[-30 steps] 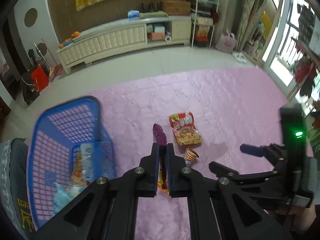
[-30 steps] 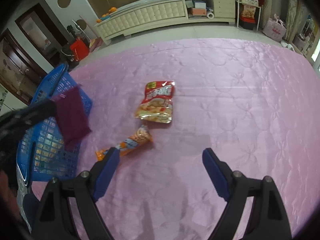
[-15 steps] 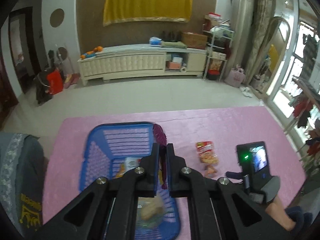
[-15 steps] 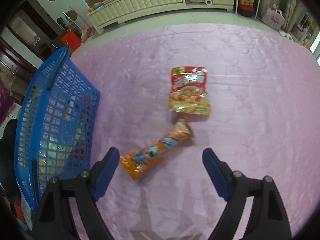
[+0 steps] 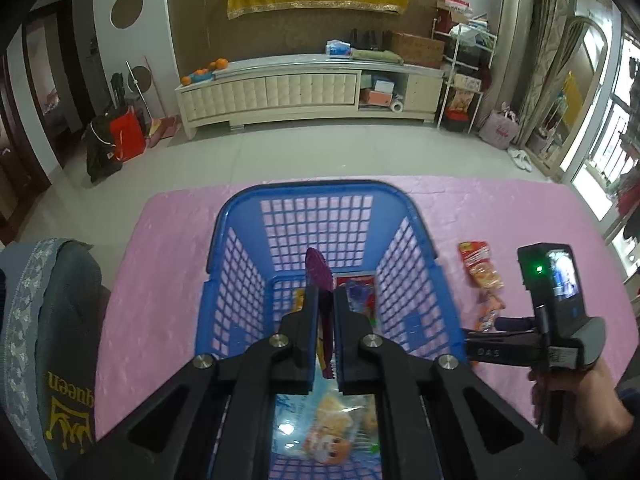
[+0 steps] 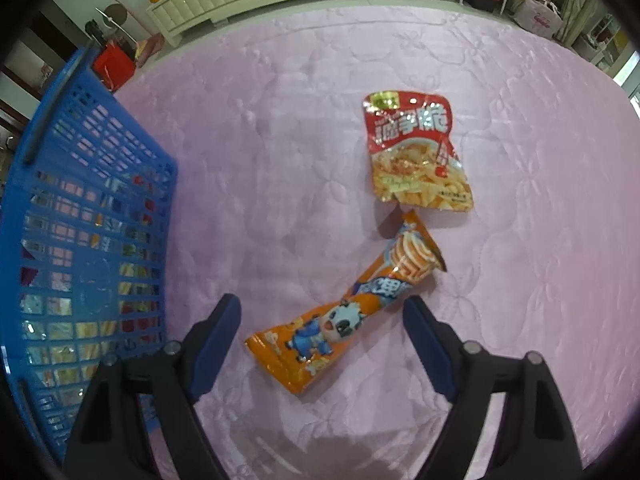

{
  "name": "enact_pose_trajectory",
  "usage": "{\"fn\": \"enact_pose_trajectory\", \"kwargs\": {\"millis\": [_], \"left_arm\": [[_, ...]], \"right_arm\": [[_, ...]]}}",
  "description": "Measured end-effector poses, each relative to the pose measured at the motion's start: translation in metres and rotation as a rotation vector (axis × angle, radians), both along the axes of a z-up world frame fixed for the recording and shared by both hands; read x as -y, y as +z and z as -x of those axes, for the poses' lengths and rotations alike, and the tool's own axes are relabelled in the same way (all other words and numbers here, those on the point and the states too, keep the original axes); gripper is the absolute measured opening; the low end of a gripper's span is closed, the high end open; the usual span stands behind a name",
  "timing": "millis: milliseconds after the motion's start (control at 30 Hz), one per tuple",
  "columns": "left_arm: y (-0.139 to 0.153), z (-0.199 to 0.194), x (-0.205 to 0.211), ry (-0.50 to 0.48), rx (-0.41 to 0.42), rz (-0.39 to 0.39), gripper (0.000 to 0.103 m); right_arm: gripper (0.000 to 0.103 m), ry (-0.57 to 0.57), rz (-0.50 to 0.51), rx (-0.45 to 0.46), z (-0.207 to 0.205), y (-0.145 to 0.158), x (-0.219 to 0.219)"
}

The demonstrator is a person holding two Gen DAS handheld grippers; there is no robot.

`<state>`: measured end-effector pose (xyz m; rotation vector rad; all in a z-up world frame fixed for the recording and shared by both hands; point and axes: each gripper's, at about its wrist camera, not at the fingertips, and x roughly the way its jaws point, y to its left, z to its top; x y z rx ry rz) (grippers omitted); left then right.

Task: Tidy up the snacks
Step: 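Grasp the orange stick snack with the right gripper while the left opens to drop the purple pack, then carry the orange stick snack over the basket and open the right gripper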

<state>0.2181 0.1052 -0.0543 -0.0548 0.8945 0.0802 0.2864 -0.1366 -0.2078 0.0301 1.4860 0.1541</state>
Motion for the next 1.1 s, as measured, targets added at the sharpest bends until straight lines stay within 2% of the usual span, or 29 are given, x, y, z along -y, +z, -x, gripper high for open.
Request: {"fn": "enact_pose_trajectory", "kwargs": {"millis": [33, 200, 367, 433, 567, 700, 967, 1100], "left_arm": [[-0.001, -0.001, 0.002, -0.006, -0.004, -0.006, 0.006], [-0.011, -0.003, 0.004, -0.043, -0.023, -0.044, 0.006], [-0.016, 0.000, 0.004, -0.054, -0.041, -0.024, 0.007], [-0.019, 0.001, 0.005, -0.051, -0.059, -0.021, 0.010], [-0.020, 0.013, 0.005, -0.040, -0.057, 0.001, 0.042], [-0.013, 0.027, 0.008, -0.048, -0.027, -0.007, 0.054], [0.012, 0.058, 0.016, -0.061, 0.069, -0.062, 0.071], [0.022, 0.069, 0.016, -0.073, 0.093, -0.065, 0.071]], "right_arm": [[0.072, 0.008, 0.008, -0.006, 0.001, -0.002, -0.002], [0.057, 0.057, 0.080, 0.019, 0.003, -0.004, -0.010], [0.019, 0.142, 0.135, 0.067, 0.016, -0.003, -0.018], [0.018, 0.194, 0.158, 0.092, 0.024, -0.001, -0.023], [0.016, 0.248, 0.170, 0.128, 0.037, 0.001, -0.028], [0.016, 0.267, 0.127, 0.207, 0.050, 0.026, -0.024], [0.016, 0.362, 0.031, 0.417, 0.078, 0.101, -0.041], [0.016, 0.420, -0.018, 0.533, 0.098, 0.135, -0.046]]}}
